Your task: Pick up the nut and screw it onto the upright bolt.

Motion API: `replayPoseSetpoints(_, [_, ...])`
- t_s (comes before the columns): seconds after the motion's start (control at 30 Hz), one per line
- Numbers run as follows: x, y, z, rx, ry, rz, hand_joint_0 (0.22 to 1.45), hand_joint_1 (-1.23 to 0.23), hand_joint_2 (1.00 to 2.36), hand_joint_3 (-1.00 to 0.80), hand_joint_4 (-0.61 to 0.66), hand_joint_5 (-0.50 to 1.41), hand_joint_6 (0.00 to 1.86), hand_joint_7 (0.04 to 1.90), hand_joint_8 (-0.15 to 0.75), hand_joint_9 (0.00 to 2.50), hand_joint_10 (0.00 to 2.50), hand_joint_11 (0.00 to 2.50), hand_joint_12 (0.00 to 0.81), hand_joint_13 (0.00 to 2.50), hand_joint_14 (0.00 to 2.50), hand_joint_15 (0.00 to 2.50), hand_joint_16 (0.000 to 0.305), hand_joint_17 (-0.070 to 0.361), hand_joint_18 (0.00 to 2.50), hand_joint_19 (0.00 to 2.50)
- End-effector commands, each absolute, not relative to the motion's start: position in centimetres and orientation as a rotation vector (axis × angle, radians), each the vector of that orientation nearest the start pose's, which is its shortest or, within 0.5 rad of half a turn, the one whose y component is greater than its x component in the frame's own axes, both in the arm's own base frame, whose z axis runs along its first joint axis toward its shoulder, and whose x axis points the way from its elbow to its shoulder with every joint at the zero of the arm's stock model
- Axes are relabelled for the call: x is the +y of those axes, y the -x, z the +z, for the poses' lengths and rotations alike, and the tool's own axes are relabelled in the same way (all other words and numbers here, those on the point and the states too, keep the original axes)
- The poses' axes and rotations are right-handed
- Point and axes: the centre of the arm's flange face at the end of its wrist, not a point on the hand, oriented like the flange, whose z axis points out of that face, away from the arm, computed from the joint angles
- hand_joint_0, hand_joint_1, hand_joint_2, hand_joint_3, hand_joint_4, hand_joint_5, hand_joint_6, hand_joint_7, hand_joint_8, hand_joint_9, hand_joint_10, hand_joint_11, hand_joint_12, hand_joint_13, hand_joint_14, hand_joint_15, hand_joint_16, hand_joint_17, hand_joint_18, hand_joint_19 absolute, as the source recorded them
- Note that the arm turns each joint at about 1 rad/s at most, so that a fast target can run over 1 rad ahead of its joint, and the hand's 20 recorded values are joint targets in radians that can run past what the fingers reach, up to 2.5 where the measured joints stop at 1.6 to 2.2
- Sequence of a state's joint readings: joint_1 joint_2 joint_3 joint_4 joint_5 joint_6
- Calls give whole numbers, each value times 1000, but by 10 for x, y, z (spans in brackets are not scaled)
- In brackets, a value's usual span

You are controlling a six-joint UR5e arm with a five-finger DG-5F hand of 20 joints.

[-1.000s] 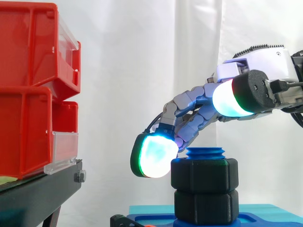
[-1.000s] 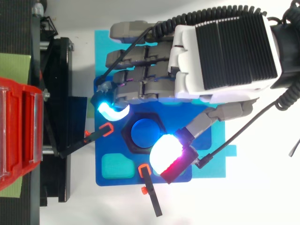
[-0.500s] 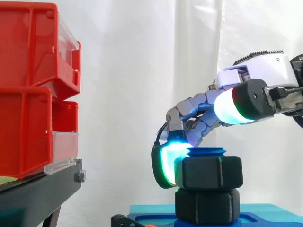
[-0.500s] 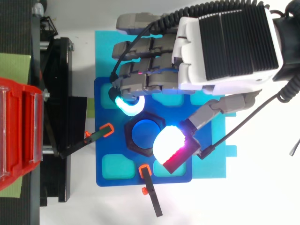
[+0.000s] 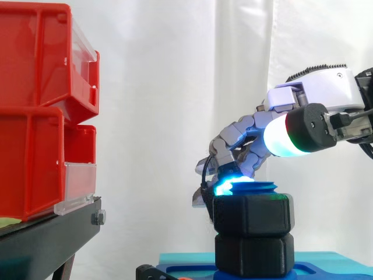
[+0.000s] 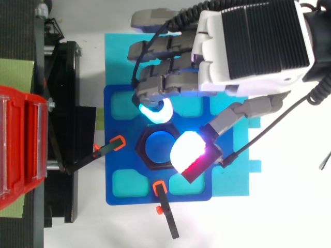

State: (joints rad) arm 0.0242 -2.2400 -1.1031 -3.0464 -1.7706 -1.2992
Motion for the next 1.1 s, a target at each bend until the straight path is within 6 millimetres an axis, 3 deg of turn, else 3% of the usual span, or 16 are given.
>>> replayPoseSetpoints(0.0, [-101,-736,308,1687,-60,388,524,-222,1000,-500,173,-60,747,1187,276,804,0,0,286,523,0,0,26,58,128,0])
replayPoseSetpoints(0.17, [-106,-736,312,1681,-56,392,525,-223,1000,-500,170,-58,742,1187,276,811,0,0,285,530,0,0,25,57,137,0])
replayPoseSetpoints(0.37, [-116,-738,323,1658,-50,395,521,-217,1000,-500,215,-50,538,1405,273,761,0,0,295,515,0,0,27,60,130,0])
replayPoseSetpoints(0.47, [-119,-741,340,1638,-32,406,519,-210,1000,-500,246,-71,502,1265,266,727,0,0,302,498,0,0,29,64,121,0])
replayPoseSetpoints(0.5, [-120,-741,343,1638,-30,406,516,-207,1000,-500,276,-88,504,1139,261,707,0,0,305,485,0,0,30,66,111,0])
replayPoseSetpoints(0.63, [-118,-741,341,1645,-27,406,511,-195,1000,-500,270,-111,504,916,255,675,0,0,309,465,0,0,31,69,102,0])
replayPoseSetpoints(0.77, [-108,-745,339,1623,-18,411,509,-182,1000,-500,239,-123,503,822,247,658,0,0,312,459,0,0,32,72,90,0])
replayPoseSetpoints(0.9, [-88,-744,316,1635,-24,417,508,-168,1000,-500,230,-127,503,772,246,645,0,0,315,437,0,0,33,74,76,0])
replayPoseSetpoints(1.07, [-74,-749,318,1612,-31,440,509,-162,1000,-500,223,-129,502,752,244,640,0,0,315,430,0,0,33,74,71,0])
